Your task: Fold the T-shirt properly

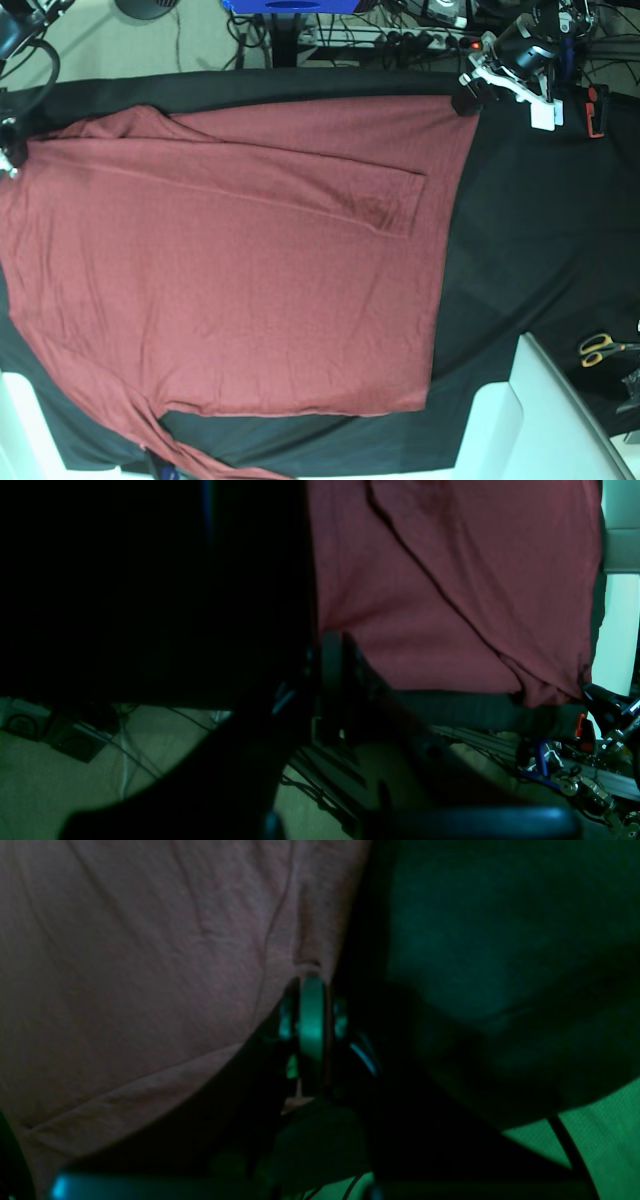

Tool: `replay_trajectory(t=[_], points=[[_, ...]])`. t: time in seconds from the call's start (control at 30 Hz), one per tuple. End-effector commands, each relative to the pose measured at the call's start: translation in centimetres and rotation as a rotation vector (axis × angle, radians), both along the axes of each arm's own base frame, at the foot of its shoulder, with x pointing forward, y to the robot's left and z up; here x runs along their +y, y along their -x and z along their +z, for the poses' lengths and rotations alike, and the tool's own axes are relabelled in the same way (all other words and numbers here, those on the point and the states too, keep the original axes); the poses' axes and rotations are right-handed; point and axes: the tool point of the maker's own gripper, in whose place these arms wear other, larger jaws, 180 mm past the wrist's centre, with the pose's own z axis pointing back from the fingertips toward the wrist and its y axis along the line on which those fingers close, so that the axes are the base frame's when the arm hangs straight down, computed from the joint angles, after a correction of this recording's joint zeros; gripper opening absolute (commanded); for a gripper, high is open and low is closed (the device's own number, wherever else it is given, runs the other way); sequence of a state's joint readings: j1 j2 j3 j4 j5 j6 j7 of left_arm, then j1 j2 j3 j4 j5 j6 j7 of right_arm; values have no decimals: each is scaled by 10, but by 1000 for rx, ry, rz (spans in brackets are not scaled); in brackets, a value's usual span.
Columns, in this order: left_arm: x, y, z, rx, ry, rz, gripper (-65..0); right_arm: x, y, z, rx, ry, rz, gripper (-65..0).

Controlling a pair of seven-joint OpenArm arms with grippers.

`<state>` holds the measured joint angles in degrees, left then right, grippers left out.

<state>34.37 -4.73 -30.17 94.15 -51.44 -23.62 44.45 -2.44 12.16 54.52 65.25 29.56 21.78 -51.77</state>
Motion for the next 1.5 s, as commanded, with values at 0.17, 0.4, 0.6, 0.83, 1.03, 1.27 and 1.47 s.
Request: replay_trajectory(t=[0.17, 0.4, 0.6, 0.83, 1.03, 1.27, 1.47], points=[[2, -10, 8, -41, -2, -1, -650, -20, -22, 18, -43, 23, -93, -644], [-1, -23, 9, -45, 9, -17, -650, -5, -49, 19, -15, 3, -102, -644], [-7, -43, 10, -30, 33, -52, -650, 8, -75, 22, -33, -25, -91, -644], [-4, -69, 13, -22, 76, 17, -650, 3, -79, 7, 15, -83, -178, -644], [-2, -85, 5, -7, 150, 71, -650, -10, -90, 17, -4, -70, -219, -644], [-1, -89, -5, 20, 178, 99, -650, -11, -102, 14, 11, -118, -253, -644], [-1, -97, -1, 1, 179, 98, -650, -12, -106, 15, 16, -131, -284, -644]])
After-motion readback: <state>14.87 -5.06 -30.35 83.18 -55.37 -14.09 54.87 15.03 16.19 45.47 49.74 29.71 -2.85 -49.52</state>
